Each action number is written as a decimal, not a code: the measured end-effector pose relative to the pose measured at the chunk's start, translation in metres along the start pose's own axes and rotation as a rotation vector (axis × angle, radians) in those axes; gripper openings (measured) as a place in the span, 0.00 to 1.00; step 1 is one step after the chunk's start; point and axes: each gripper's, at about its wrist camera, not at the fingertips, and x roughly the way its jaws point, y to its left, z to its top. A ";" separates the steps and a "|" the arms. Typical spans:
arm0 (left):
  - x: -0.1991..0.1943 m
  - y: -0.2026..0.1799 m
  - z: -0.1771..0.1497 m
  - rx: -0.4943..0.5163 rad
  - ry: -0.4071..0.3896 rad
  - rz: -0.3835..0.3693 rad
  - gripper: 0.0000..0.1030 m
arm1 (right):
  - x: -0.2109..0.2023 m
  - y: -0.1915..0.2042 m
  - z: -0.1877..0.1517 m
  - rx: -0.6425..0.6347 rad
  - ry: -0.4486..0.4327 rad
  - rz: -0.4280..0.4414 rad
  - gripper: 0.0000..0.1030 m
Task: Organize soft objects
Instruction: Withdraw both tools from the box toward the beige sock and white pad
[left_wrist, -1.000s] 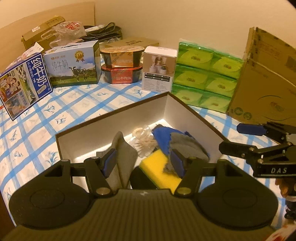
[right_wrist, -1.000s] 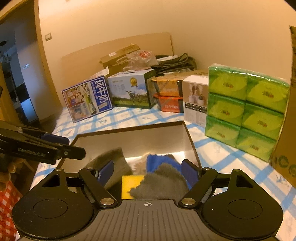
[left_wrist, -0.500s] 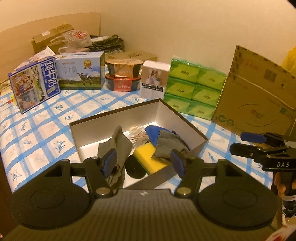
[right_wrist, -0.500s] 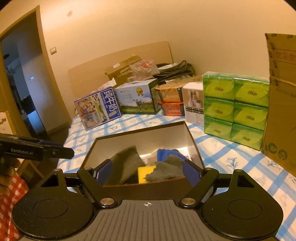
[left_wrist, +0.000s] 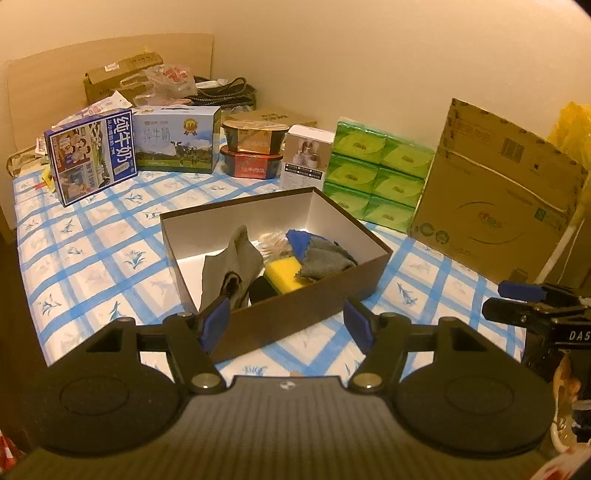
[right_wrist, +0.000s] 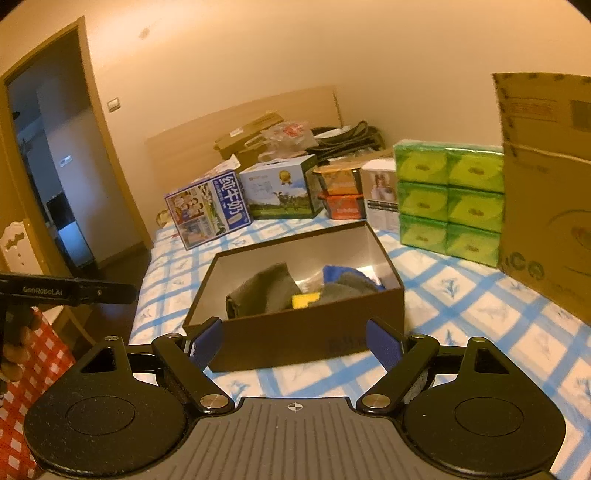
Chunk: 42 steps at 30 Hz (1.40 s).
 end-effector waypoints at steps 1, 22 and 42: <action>-0.003 -0.003 -0.004 0.004 0.000 0.002 0.63 | -0.005 0.001 -0.003 0.007 0.002 -0.009 0.82; -0.011 -0.042 -0.078 -0.014 0.102 -0.055 0.63 | -0.043 0.000 -0.070 0.080 0.115 -0.096 0.82; 0.036 -0.054 -0.124 0.007 0.205 -0.046 0.63 | -0.020 -0.028 -0.125 0.147 0.252 -0.167 0.82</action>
